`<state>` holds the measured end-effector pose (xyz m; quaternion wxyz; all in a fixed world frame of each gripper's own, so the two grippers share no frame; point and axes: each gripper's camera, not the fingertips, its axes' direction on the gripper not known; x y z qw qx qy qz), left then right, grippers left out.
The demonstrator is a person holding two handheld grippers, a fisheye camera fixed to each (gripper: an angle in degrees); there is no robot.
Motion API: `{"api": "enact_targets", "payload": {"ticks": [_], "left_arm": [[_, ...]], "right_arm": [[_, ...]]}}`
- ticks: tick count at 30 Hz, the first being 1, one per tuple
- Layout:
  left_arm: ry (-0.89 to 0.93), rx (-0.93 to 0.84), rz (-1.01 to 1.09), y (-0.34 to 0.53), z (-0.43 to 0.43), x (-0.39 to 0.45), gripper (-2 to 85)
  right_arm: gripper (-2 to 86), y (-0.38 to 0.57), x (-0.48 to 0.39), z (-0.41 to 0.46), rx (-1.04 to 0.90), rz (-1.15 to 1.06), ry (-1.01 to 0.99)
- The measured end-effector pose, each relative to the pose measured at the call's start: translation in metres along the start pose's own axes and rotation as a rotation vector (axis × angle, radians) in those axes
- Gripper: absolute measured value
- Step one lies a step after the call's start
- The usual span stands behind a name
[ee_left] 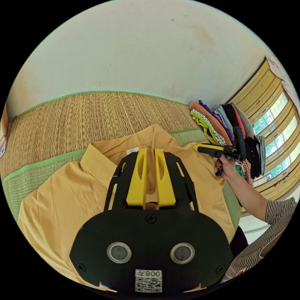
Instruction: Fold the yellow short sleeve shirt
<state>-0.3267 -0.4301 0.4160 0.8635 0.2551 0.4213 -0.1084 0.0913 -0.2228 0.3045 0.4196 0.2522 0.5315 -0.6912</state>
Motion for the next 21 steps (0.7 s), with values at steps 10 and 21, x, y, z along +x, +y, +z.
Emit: {"api": "enact_targets", "payload": {"ticks": [10,21], "left_arm": [[-0.131,0.092,-0.115,0.056,-0.071,-0.048,2.3],[-0.183,0.041,-0.292,0.063,-0.074,-0.097,0.5]], "right_arm": [[0.2,-0.002,-0.056,-0.025,0.14,-0.164,-0.033],[0.1,-0.066,-0.089,0.042,-0.016,-0.165,-0.07]]}}
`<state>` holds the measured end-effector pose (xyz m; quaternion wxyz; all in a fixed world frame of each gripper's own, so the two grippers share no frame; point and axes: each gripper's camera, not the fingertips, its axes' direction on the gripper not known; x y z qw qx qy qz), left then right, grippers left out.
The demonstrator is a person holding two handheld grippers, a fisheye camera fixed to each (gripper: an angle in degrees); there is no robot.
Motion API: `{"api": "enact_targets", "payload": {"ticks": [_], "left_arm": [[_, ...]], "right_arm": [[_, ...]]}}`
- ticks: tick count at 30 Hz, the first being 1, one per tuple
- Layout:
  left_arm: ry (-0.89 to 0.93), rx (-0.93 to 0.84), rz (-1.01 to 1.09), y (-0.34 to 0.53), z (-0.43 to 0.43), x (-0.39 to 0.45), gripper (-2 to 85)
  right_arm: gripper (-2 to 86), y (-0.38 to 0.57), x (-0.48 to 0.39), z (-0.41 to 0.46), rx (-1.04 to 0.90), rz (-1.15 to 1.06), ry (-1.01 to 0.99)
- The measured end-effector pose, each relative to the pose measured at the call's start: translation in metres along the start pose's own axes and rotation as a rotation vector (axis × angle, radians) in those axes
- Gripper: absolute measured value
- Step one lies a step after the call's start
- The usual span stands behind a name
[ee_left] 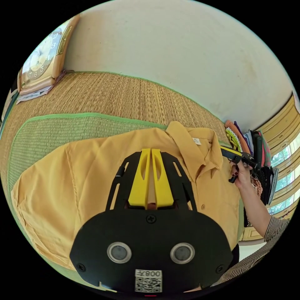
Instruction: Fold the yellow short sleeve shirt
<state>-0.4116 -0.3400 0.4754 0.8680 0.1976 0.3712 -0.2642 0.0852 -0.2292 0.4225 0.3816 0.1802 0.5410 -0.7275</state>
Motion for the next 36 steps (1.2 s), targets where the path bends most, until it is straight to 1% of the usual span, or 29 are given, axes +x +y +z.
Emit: {"api": "enact_targets", "payload": {"ticks": [4,7,12,14,16,18,22,23,25,28,32,34,36], "left_arm": [[0.034,0.03,0.072,0.004,-0.016,0.005,0.3],[0.105,-0.003,0.114,-0.002,-0.011,0.014,0.3],[0.085,-0.056,0.168,-0.017,0.009,0.042,0.3],[0.087,-0.067,0.21,-0.02,0.013,0.052,0.2],[0.091,-0.078,0.211,-0.019,0.013,0.053,0.2],[0.053,-0.071,0.217,-0.013,0.008,0.052,0.2],[-0.002,0.006,0.213,0.006,-0.016,0.036,0.2],[-0.063,-0.01,0.179,0.009,-0.016,0.027,0.3],[-0.09,-0.054,0.153,0.013,-0.013,0.013,0.3],[-0.048,-0.035,0.111,0.022,-0.017,-0.002,0.3],[-0.032,-0.038,0.093,0.031,-0.024,-0.011,0.3],[-0.04,-0.005,0.108,0.04,-0.035,-0.009,0.3],[-0.032,0.017,0.126,0.053,-0.048,-0.009,0.3]], "right_arm": [[0.1,0.008,-0.007,-0.013,0.053,-0.044,-0.029],[0.1,0.006,-0.018,-0.013,0.048,-0.09,-0.044],[0.1,-0.006,-0.011,-0.008,0.052,-0.053,-0.091],[0.1,-0.008,-0.009,-0.007,0.053,-0.05,-0.081],[0.1,-0.009,-0.005,-0.004,0.038,-0.043,-0.09],[0.1,-0.007,0.001,-0.003,0.052,-0.022,-0.113],[0.1,-0.002,0.01,-0.005,0.077,0.002,-0.115],[0.1,-0.001,0.014,-0.004,0.075,0.018,-0.125],[0.1,0.001,0.02,-0.003,0.087,0.043,-0.154],[0.1,0.0,0.026,0.003,0.055,0.071,-0.116],[0.1,-0.001,0.036,0.009,0.057,0.095,-0.152],[0.1,0.0,0.038,0.008,0.057,0.113,-0.167],[0.1,0.009,0.036,-0.003,0.112,0.11,-0.179]]}}
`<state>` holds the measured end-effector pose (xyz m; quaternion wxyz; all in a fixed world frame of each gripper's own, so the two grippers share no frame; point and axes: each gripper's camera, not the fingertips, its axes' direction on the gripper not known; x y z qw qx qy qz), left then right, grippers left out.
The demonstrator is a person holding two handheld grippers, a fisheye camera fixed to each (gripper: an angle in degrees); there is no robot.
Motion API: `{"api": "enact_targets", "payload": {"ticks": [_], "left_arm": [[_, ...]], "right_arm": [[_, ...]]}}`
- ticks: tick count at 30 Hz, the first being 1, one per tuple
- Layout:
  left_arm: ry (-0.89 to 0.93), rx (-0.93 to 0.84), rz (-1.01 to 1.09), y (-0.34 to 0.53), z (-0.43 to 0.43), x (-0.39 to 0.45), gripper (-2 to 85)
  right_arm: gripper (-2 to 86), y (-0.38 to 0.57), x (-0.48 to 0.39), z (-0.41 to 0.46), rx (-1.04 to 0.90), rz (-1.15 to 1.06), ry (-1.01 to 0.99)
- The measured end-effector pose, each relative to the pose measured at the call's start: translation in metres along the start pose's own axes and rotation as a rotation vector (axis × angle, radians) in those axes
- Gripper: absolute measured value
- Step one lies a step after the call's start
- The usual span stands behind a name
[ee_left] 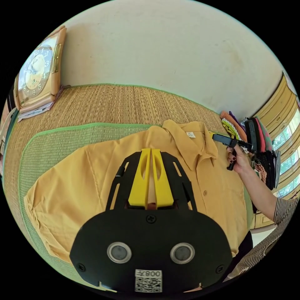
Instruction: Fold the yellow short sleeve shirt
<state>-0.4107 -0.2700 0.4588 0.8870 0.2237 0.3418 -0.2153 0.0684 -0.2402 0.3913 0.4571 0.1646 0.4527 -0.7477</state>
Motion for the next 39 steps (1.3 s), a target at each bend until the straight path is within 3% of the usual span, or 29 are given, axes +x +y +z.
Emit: {"api": "enact_targets", "payload": {"ticks": [3,7,10,16,19,24,29,32,35,39], "left_arm": [[-0.065,0.034,-0.013,0.028,-0.022,-0.007,0.2],[-0.279,-0.079,-0.072,0.063,-0.029,-0.03,0.2],[-0.213,-0.055,-0.135,0.088,-0.039,-0.046,0.2],[-0.246,-0.006,-0.163,0.114,-0.054,-0.054,0.3],[-0.246,-0.057,-0.17,0.124,-0.044,-0.062,0.3],[-0.191,0.004,-0.221,0.142,-0.056,-0.062,0.3],[0.08,0.018,-0.037,0.155,-0.05,-0.018,0.4],[0.138,-0.062,0.061,0.152,-0.021,0.016,0.3],[0.184,-0.101,0.11,0.153,0.005,0.039,0.3],[0.171,-0.128,0.128,0.163,0.022,0.047,0.3]], "right_arm": [[0.1,0.016,-0.006,-0.022,0.047,-0.039,-0.016],[0.1,0.037,0.002,-0.04,0.059,-0.042,0.033],[0.1,0.053,0.017,-0.052,0.06,-0.002,0.061],[0.1,0.079,0.05,-0.08,0.097,0.106,0.165],[0.1,0.081,0.071,-0.074,0.065,0.193,0.211],[0.1,0.088,0.078,-0.066,0.056,0.239,0.221],[0.1,0.09,0.024,-0.069,0.102,0.051,0.114],[0.1,0.082,-0.032,-0.028,-0.025,-0.126,-0.008],[0.1,0.074,-0.075,0.023,-0.153,-0.241,0.004],[0.2,0.058,-0.09,0.058,-0.174,-0.24,0.019]]}}
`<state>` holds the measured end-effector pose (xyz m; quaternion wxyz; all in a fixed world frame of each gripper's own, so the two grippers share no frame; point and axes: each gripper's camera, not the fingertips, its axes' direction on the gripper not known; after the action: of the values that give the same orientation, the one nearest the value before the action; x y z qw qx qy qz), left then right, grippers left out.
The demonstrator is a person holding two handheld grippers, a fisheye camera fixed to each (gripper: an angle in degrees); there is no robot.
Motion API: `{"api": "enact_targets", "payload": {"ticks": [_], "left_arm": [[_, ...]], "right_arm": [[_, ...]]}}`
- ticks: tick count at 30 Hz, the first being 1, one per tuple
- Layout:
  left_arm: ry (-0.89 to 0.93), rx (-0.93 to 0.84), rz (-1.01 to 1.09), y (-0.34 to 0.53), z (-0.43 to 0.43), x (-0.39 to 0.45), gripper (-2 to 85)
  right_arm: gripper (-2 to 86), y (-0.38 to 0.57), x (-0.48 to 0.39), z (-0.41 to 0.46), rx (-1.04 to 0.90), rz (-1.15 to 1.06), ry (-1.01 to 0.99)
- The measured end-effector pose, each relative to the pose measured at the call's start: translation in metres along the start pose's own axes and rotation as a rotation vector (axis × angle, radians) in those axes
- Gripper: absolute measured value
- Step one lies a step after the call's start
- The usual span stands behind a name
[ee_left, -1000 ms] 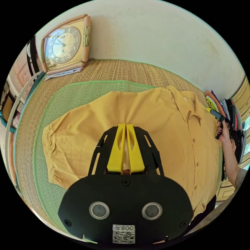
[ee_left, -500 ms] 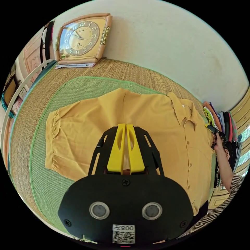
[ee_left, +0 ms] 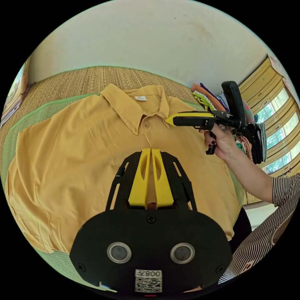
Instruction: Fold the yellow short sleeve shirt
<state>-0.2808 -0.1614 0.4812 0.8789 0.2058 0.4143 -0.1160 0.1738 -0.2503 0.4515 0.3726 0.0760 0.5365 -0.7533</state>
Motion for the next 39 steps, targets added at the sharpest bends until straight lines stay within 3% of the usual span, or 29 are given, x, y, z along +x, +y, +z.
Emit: {"api": "enact_targets", "payload": {"ticks": [8,12,24,31,39], "left_arm": [[-0.013,0.064,-0.025,0.02,0.003,-0.011,0.3],[-0.094,0.022,-0.044,0.01,0.018,-0.018,0.3],[-0.081,0.022,-0.076,0.032,0.031,-0.031,0.4],[-0.055,0.048,-0.123,0.153,-0.027,-0.033,1.8],[0.043,-0.014,-0.38,0.349,-0.105,-0.039,7.6]], "right_arm": [[0.2,-0.007,0.001,0.019,-0.007,0.04,-0.031],[0.2,0.002,0.003,0.026,0.003,0.074,-0.057],[0.4,0.017,-0.003,0.045,0.0,0.089,-0.048],[1.4,0.068,0.009,0.021,0.02,0.191,-0.1],[4.8,0.233,-0.014,-0.047,0.016,0.293,-0.167]]}}
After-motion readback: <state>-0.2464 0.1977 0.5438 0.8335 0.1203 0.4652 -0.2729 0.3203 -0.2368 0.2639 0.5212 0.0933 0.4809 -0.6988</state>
